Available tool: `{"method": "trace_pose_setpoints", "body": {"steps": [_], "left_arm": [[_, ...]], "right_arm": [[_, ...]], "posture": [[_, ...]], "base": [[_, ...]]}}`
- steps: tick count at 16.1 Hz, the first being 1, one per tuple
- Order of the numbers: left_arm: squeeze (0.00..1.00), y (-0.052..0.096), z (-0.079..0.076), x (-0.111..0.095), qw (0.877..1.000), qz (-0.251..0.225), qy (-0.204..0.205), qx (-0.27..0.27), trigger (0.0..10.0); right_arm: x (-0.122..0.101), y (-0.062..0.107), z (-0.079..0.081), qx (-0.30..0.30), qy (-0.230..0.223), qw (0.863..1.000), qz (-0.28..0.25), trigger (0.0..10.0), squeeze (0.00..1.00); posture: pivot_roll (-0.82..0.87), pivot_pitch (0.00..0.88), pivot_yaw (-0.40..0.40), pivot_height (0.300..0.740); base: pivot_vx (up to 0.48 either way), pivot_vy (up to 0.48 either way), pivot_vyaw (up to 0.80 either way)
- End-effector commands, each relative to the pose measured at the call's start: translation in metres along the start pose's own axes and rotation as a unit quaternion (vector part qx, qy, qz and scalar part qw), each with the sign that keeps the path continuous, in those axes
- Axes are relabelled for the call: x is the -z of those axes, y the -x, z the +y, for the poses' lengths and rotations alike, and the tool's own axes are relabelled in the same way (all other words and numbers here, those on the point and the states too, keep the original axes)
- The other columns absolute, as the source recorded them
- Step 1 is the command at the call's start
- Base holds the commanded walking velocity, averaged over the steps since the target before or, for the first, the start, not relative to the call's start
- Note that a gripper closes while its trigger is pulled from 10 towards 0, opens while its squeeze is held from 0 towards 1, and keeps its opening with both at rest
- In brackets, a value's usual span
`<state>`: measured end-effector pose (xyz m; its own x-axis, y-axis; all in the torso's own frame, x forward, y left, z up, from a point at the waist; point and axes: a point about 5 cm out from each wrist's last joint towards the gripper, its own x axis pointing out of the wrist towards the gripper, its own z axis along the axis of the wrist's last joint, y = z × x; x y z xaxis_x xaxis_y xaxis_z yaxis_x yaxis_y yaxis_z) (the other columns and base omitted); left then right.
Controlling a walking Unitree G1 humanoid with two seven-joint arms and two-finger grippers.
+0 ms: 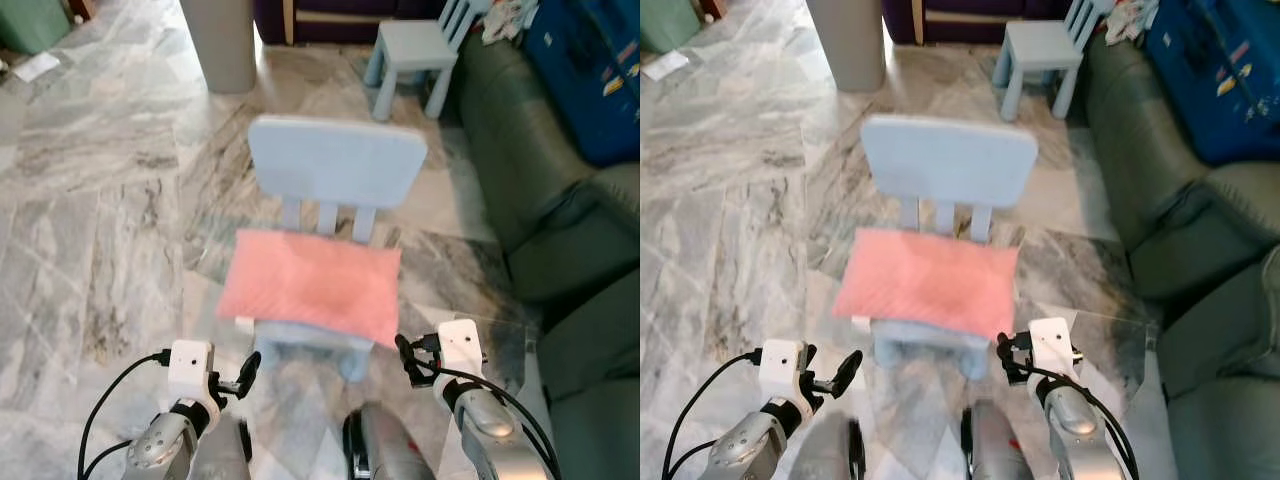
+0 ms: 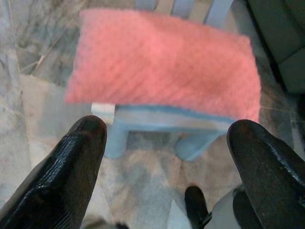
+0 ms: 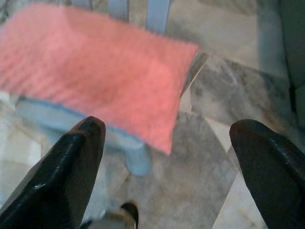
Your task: Move the pillow to the sofa
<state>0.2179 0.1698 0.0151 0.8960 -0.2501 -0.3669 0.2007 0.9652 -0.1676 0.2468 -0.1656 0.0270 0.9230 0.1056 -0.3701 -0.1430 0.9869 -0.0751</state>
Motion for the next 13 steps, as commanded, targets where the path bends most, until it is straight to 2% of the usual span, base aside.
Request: {"method": "trace_pose_setpoints", "body": {"steps": [1,6,11,13], "left_arm": [[0.00,0.003,0.002,0.004,1.000,0.011,0.000,-0.008,10.0],[0.00,0.002,0.008,0.000,0.999,0.004,-0.015,-0.033,10.0],[0.00,0.002,0.031,-0.013,0.992,-0.021,-0.045,-0.112,10.0],[0.00,0.002,0.034,-0.016,0.991,-0.028,-0.049,-0.119,10.0]], "right_arm": [[0.003,0.004,-0.002,0.004,-0.001,1.000,0.008,10.0,0.00],[-0.001,-0.002,-0.005,0.003,0.004,1.000,0.006,10.0,0.00],[-0.005,-0.005,-0.006,0.003,0.007,1.000,0.003,10.0,0.00],[-0.005,-0.007,-0.007,0.004,0.007,1.000,0.001,10.0,0.00]], "posture": [[0.00,0.273,-0.008,0.595],[0.01,0.265,-0.013,0.545],[0.01,0.260,-0.011,0.490],[0.01,0.261,-0.010,0.470]], "base": [[0.000,0.000,0.00],[0.000,0.000,0.00],[0.000,0.000,0.00],[0.000,0.000,0.00]]}}
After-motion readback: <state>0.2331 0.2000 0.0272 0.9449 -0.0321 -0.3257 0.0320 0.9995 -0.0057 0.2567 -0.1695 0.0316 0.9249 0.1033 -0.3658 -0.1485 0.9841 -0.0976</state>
